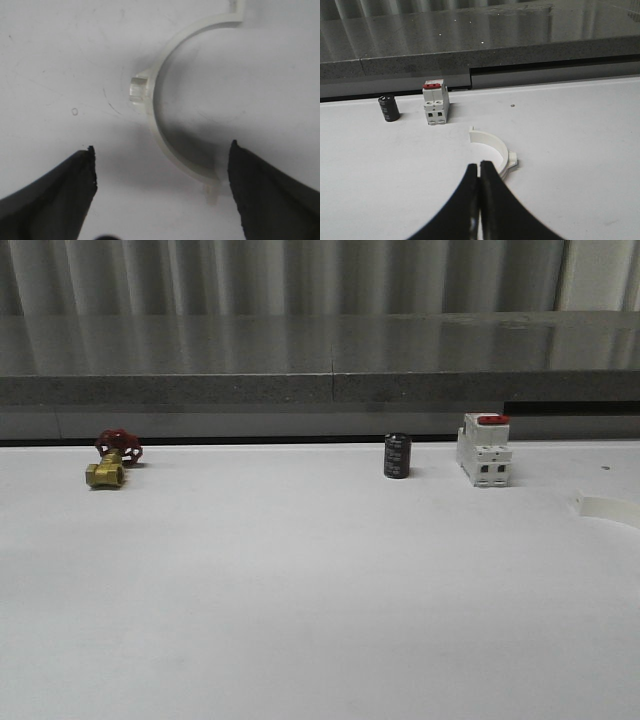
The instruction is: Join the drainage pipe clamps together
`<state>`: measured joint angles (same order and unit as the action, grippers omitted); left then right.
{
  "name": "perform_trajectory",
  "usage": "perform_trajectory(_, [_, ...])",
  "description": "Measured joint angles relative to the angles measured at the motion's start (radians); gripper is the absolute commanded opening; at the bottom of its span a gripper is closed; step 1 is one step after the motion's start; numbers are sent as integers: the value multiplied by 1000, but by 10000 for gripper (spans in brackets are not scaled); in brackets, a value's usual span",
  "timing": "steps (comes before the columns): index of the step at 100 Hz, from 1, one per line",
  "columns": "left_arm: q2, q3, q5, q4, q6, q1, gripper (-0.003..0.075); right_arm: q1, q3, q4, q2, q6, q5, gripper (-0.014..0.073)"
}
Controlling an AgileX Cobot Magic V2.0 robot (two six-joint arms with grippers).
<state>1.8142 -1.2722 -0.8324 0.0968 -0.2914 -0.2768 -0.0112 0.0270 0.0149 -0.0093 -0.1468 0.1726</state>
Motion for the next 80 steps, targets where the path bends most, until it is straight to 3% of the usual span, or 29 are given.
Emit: perform_trajectory(80, [208,-88,106,7,-111,-13,536,0,0,0,-2,0,0,-69])
